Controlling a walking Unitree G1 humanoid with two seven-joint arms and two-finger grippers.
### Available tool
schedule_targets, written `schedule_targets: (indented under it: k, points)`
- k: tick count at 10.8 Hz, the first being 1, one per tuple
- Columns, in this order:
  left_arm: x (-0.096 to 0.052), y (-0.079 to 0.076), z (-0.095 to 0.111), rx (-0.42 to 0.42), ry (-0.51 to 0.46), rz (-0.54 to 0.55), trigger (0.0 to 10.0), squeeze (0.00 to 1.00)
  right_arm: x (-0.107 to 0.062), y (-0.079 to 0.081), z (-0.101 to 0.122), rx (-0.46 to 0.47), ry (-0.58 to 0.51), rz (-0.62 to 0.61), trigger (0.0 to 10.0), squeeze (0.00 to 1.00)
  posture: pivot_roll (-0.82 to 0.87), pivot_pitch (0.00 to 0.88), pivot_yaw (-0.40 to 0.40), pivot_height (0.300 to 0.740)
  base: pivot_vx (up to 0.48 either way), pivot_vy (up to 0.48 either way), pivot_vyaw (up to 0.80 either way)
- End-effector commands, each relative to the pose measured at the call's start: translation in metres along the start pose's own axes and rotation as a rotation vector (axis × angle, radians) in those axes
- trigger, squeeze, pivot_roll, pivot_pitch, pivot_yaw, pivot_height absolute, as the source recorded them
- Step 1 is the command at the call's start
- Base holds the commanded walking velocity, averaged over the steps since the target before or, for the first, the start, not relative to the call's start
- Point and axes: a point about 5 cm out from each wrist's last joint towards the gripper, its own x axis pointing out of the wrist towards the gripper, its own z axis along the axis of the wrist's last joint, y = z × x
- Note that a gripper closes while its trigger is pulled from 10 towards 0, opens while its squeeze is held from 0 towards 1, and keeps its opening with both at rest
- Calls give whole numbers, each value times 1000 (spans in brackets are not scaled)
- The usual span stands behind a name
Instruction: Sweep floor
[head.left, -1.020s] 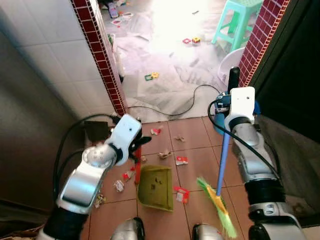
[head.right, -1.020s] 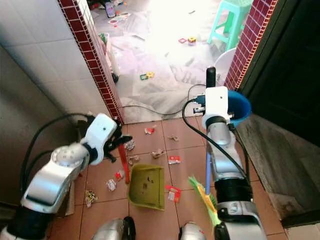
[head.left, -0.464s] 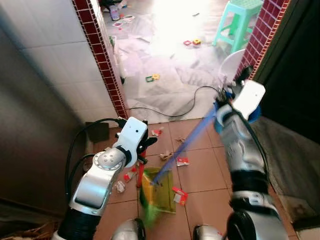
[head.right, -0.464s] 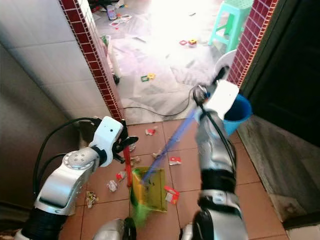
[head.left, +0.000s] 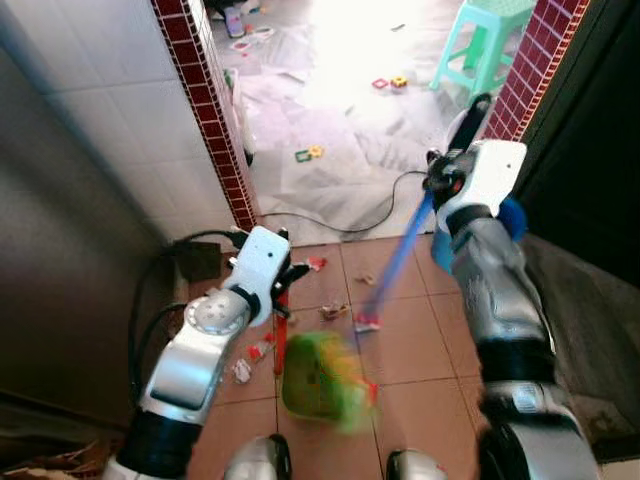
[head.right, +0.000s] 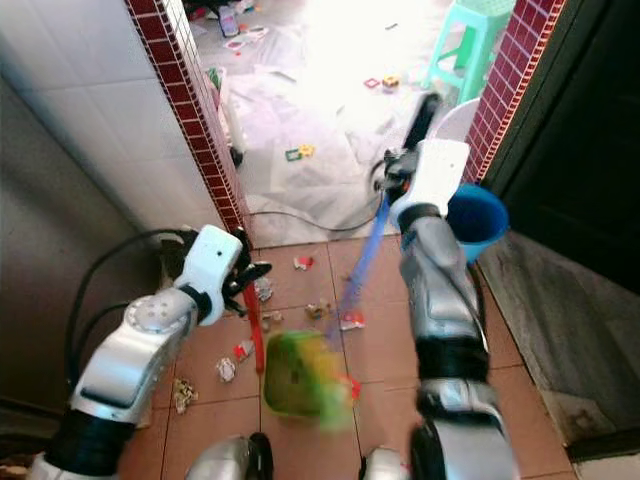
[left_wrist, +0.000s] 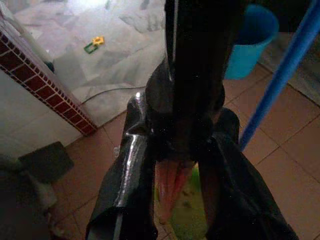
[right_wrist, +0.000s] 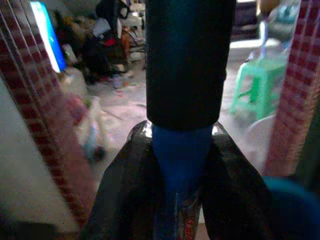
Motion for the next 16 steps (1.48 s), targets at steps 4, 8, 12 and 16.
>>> schedule_targets:
  k: [4,8,12,16]
  points:
    - [-13,15,-31,-11,106,123,10000,0,-15,-16,8,-222,-70,-54,10000,0,-50,106,75,740,0,0,0]
    - [0,-15,-37,-91,127,26,10000,0,-11,-17,7,-130,-74,-96,10000,0,-54,106,82,740,0,0,0]
    - [17,-38,-35,-164,142,-65,10000,0,13,9,19,147,-103,-142,10000,0,-61,105,92,740,0,0,0]
    - [19,-34,-38,-180,146,-45,10000,0,12,-2,59,-102,-267,13,10000,0,-71,103,88,740,0,0,0]
